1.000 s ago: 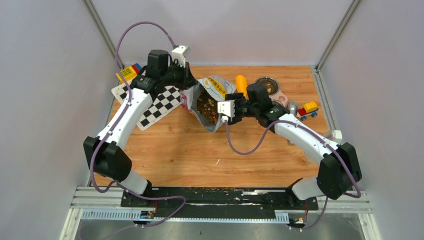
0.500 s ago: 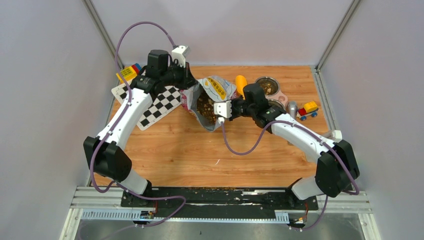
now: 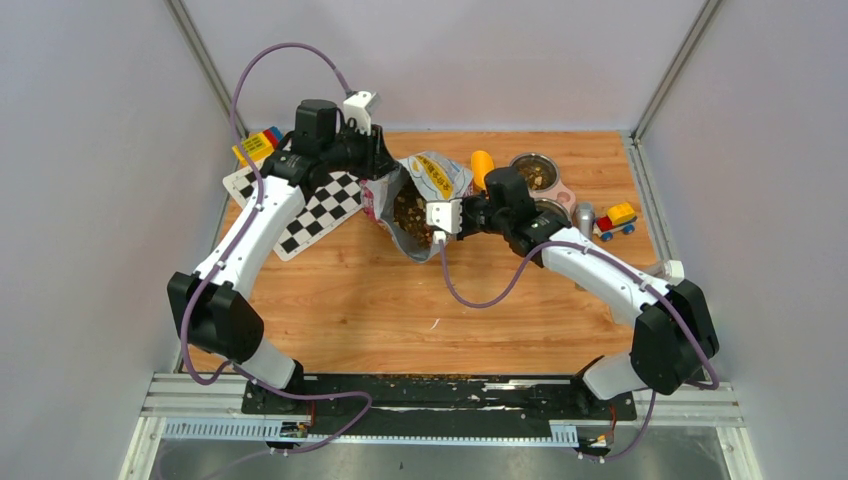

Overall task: Serve the pet food
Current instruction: Close the pet food bag at the center of the board.

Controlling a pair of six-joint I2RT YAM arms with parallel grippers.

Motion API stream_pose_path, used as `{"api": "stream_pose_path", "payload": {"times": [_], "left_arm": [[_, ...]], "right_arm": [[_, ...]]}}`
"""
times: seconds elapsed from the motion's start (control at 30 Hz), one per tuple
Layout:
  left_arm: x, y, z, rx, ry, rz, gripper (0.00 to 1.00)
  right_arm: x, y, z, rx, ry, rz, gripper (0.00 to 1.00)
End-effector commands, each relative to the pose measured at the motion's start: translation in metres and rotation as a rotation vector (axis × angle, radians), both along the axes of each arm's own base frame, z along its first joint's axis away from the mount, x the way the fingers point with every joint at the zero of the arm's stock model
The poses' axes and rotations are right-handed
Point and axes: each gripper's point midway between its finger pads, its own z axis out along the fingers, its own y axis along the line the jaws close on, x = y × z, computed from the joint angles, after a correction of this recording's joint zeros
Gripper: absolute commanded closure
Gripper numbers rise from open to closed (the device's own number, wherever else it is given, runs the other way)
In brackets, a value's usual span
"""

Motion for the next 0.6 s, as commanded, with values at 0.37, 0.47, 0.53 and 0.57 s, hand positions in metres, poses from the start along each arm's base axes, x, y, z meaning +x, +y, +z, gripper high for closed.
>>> {"api": "stream_pose_path", "payload": {"times": [0.37, 0.47, 0.53, 0.57], "left_arm": [[0.002, 0.008, 0.036, 0.030, -0.100, -0.019, 0.00], [-0.009, 0.008, 0.056, 0.043, -0.136, -0.068, 0.00], [-0.018, 0.009, 0.069, 0.061, -0.174, -0.105, 0.00], [-0.023, 0.011, 0.071, 0.089, -0.187, -0.133, 0.00]], "right_arm": [[0.035, -0.018, 0.068, 0.266, 0.033, -0.196, 1.00], [0.043, -0.026, 0.076, 0.313, 0.053, -0.227, 1.00], [0.046, -0.031, 0.081, 0.343, 0.069, -0.242, 1.00], [0.048, -0.033, 0.084, 0.359, 0.076, -0.251, 1.00]]}}
